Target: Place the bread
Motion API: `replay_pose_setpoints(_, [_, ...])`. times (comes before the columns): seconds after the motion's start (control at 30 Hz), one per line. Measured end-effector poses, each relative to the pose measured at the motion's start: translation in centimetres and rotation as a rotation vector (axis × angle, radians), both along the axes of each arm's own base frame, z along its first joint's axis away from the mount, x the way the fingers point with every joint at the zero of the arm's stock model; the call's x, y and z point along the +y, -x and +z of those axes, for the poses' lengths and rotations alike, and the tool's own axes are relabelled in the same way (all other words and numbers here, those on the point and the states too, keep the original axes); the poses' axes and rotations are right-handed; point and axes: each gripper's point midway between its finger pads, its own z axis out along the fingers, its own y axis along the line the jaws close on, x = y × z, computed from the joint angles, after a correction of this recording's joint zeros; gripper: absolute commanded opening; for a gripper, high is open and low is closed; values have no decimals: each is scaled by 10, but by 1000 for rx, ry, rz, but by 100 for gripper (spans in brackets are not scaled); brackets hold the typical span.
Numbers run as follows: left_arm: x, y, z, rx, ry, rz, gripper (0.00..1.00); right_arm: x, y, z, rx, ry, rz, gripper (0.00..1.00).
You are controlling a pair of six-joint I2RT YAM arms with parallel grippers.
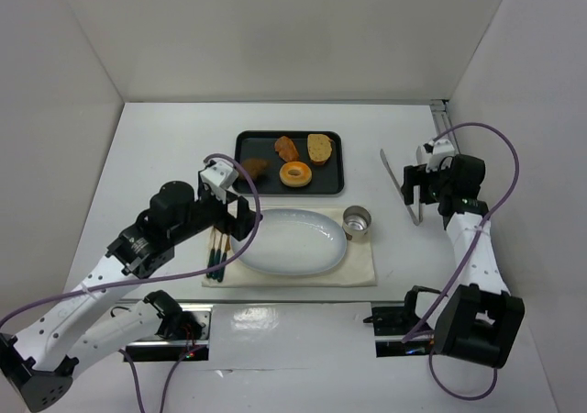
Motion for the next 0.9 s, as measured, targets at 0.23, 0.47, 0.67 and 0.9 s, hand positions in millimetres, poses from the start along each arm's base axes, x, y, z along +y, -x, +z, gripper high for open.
replay_pose_setpoints(0.23, [-2,6,5,-9,20,-28,100,-12,-7,-55,175,25,7,92])
replay_pose_setpoints(0.47, [-4,10,6,-7,28,-48,100,-22,-10,-73,220,82,17,92])
replay_pose_setpoints(0.67, [-6,12,7,9,45,-53,100,-30,-22,-89,238,113,15,93])
replay_pose_setpoints(0.9, [-7,13,7,11,48,-60,100,-35,-34,-112,295,111,30,93])
